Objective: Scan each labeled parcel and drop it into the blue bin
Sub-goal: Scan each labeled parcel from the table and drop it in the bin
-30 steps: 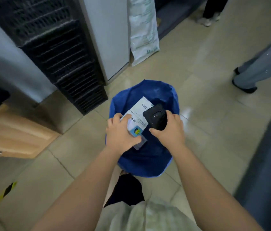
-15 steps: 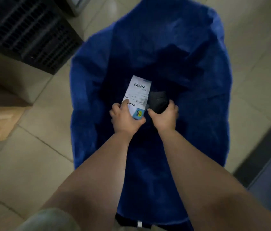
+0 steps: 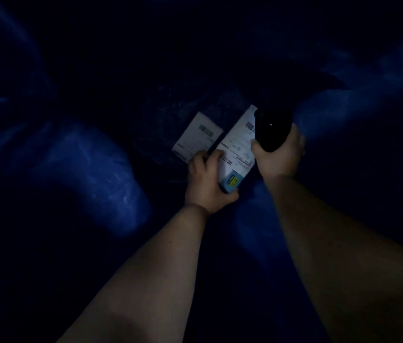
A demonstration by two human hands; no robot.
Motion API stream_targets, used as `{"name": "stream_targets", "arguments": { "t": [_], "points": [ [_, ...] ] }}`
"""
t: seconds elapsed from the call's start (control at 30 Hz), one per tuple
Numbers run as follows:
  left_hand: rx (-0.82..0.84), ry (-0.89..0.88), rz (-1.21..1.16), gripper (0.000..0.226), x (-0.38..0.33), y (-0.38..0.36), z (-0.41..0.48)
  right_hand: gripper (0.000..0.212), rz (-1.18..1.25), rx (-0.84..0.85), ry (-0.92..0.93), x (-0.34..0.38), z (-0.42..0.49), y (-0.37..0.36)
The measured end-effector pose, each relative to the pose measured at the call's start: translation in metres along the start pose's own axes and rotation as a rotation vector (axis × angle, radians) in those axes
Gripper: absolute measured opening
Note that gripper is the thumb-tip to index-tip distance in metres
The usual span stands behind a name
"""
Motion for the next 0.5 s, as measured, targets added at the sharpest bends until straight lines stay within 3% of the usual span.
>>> {"name": "stream_targets", "arguments": {
  "t": [0.27, 0.5],
  "points": [
    [0.056, -0.002, 0.045, 0.102, 0.044, -0.028, 0.072, 0.091, -0.039, 0.038, 0.007, -0.040, 0.039, -0.050],
    [0.072, 0.002, 0.384, 0.103, 0.069, -0.022, 0.092, 0.084, -0.040, 0.066, 0.021, -0.051, 0.045, -0.077]
  ]
}}
Point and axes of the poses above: each hand's wrist, its own z-axis towards the middle knuckle, its own y-axis out of the back of the hand, x = y × z, the point moved 1 cm from there along z, towards the middle knuckle, and after that the axes turned 15 degrees about x, right-handed, at the moved point
